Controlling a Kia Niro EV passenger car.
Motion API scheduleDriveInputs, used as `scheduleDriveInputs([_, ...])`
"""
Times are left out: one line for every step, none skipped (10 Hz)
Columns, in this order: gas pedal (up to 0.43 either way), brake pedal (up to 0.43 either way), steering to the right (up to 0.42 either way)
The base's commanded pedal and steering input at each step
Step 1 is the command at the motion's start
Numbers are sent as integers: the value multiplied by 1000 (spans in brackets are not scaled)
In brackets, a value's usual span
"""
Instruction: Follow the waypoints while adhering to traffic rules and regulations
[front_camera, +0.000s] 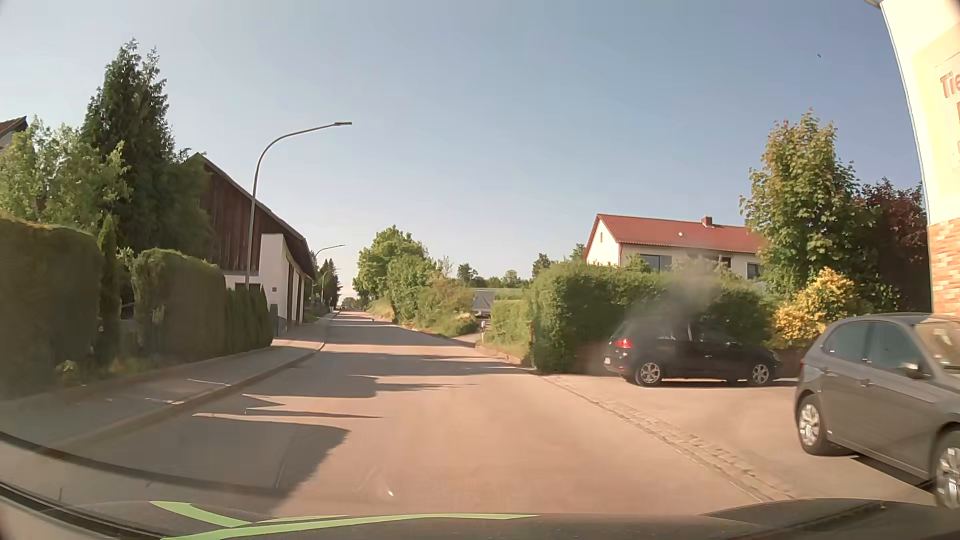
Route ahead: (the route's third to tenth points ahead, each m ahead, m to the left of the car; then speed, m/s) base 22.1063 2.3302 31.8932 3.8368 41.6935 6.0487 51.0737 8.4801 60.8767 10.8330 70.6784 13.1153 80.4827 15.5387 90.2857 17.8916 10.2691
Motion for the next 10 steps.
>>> scheduleDriveInputs([67, 0, -25])
scheduleDriveInputs([67, 0, -26])
scheduleDriveInputs([87, 0, -31])
scheduleDriveInputs([87, 0, -32])
scheduleDriveInputs([87, 0, -33])
scheduleDriveInputs([87, 0, -34])
scheduleDriveInputs([98, 0, -35])
scheduleDriveInputs([98, 0, -36])
scheduleDriveInputs([98, 0, -37])
scheduleDriveInputs([110, 0, -38])
